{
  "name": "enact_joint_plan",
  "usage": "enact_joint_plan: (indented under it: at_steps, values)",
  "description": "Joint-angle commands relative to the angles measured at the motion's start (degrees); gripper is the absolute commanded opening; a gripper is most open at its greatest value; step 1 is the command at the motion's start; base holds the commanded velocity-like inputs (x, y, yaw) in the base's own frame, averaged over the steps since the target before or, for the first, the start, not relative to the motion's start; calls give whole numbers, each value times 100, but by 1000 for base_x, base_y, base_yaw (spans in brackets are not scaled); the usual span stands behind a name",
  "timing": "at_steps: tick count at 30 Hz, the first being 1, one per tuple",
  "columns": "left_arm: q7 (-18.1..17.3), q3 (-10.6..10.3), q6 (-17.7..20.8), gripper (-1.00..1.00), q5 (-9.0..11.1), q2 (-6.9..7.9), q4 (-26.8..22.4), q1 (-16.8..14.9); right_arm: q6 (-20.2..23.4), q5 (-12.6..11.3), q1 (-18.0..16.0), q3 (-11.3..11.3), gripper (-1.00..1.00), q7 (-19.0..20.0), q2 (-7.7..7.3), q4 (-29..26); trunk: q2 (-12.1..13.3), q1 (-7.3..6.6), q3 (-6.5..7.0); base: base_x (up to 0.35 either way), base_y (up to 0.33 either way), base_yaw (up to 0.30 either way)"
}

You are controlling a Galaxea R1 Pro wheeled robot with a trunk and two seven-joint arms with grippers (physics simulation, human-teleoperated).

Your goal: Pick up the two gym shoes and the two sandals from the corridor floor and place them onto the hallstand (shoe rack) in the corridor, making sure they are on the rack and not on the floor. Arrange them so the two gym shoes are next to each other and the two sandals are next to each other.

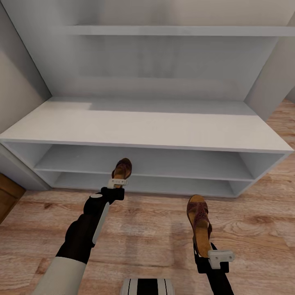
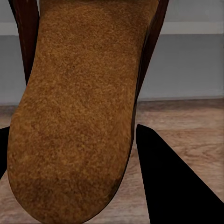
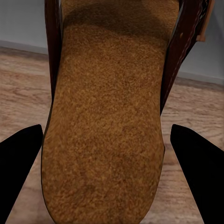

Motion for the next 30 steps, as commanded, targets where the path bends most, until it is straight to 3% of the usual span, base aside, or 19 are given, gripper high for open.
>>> enact_joint_plan:
  at_steps: [1, 12, 30]
  values:
    - [-16, 0, 25, -100, -19, 0, 0, -9, -1, -5, 0, -1, -100, 9, 0, 0, 0, 0, 0, 7, 0, 0]
    - [-43, -2, 402, -100, -10, 7, 0, -104, -1, -2, 0, -1, -100, 14, -8, 0, 0, 0, 0, 74, 0, 0]
    - [-42, 0, 481, -100, -12, 9, 0, -129, -1, 0, 29, -1, -100, 18, -17, -8, 0, 0, 0, 15, 0, 0]
